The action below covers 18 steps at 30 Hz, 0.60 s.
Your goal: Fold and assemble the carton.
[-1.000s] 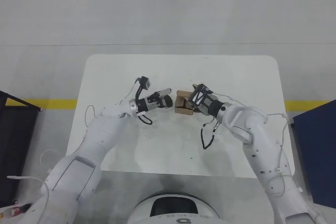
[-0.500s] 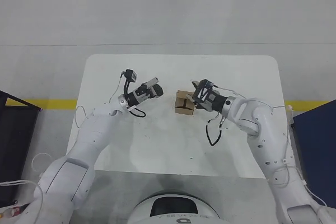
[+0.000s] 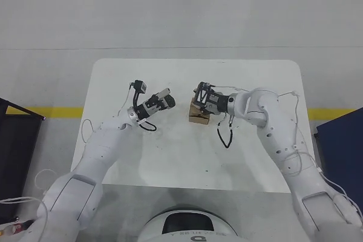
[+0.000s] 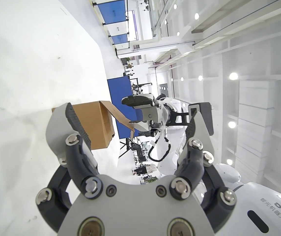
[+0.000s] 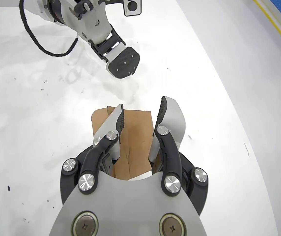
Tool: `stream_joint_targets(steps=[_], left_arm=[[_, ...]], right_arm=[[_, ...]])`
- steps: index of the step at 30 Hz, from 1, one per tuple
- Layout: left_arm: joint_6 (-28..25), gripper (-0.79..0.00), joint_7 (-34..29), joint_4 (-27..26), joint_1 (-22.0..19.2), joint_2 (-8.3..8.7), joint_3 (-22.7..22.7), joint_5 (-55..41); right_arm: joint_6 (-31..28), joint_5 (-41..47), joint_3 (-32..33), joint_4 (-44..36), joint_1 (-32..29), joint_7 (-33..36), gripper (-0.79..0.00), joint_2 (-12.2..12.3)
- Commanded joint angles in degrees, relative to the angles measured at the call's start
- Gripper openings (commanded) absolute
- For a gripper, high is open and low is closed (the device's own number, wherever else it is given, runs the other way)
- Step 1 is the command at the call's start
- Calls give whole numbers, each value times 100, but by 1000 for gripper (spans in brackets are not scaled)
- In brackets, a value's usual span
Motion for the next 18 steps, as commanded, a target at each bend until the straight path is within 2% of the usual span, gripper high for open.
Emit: stream_joint_targets(steps=[1,3,4,5,10,18], left_arm=[[7,-40,-7,-7,9,5,-8,6],[17,-37,-16,-13,16,7,-14,4],[22,-37,-22,-18,19,8,-14,9],[33,-40,-24,-20,21,8,-16,10],[58,-37,-23,-53,33,-3,-1,25],[73,-43,-10,-40,40,-22,23,59]], right_arm=[[-245,152,18,45,12,-88,-526,17],[-615,356,40,155,55,-82,-505,44],[-684,478,43,207,79,-74,-462,55],[-684,595,19,237,102,-52,-453,68],[-684,924,-91,365,237,120,-449,156],[-655,965,-268,472,441,322,-483,197]])
